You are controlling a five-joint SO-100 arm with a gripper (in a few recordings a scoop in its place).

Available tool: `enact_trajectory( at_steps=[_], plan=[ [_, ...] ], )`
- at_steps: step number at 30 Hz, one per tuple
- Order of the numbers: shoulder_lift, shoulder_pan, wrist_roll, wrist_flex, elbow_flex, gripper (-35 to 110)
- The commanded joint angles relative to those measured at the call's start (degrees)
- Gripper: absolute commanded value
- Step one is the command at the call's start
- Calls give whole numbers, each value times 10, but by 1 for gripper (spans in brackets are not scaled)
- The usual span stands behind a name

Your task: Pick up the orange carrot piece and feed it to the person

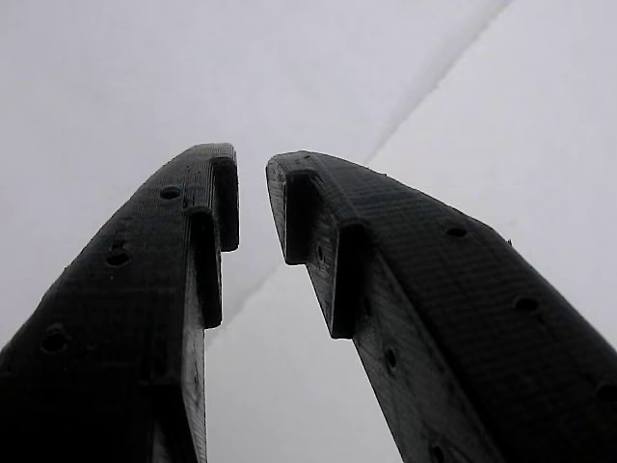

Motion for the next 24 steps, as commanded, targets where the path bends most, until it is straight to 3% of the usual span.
enact_trajectory(
  at_steps=[1, 24],
  plan=[
    [14, 1, -11, 5, -10, 0],
    [14, 1, -11, 5, -10, 0]
  ],
)
